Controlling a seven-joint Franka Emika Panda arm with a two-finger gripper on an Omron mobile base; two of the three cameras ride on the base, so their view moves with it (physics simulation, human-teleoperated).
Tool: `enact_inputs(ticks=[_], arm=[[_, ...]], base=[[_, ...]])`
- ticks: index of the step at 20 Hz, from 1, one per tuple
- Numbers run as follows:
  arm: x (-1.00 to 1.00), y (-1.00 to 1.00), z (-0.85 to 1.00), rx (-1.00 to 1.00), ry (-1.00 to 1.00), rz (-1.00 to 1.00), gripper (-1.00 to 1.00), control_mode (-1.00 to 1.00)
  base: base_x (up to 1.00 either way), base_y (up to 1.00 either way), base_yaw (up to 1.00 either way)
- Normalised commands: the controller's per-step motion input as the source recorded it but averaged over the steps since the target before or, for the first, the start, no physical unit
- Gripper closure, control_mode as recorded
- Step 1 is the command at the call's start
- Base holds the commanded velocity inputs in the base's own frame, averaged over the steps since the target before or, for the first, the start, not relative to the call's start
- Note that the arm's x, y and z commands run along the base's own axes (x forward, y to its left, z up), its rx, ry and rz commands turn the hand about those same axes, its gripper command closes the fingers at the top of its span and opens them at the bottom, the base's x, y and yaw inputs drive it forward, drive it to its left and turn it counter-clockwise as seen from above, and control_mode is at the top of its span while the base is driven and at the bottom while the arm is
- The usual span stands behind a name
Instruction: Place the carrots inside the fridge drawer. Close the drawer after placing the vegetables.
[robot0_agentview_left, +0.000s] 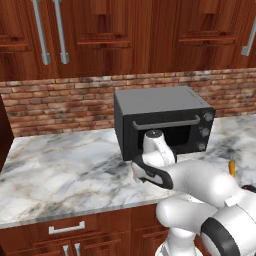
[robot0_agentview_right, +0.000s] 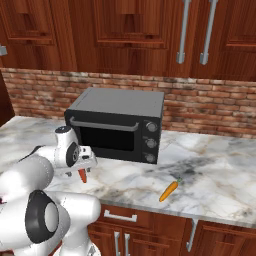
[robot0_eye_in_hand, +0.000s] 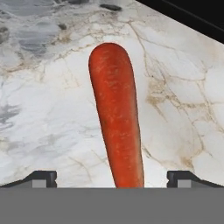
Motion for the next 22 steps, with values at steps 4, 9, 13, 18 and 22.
enact_inputs(ticks=[4, 9, 13, 18, 22], arm=[[0.22, 0.00, -0.27, 0.01, 0.00, 0.05, -1.00, -1.00], [0.18, 0.00, -0.36, 0.00, 0.02, 0.04, -1.00, -1.00], [0.16, 0.05, -0.42, 0.00, 0.05, 0.02, -1.00, -1.00], [0.08, 0.03, -0.37, 0.00, 0.05, 0.01, 1.00, -1.00], [0.00, 0.00, -0.21, 0.00, 0.03, 0.00, 1.00, -1.00]], base=[[0.00, 0.00, 0.00], [0.00, 0.00, 0.00], [0.00, 0.00, 0.00], [0.00, 0.00, 0.00], [0.00, 0.00, 0.00]])
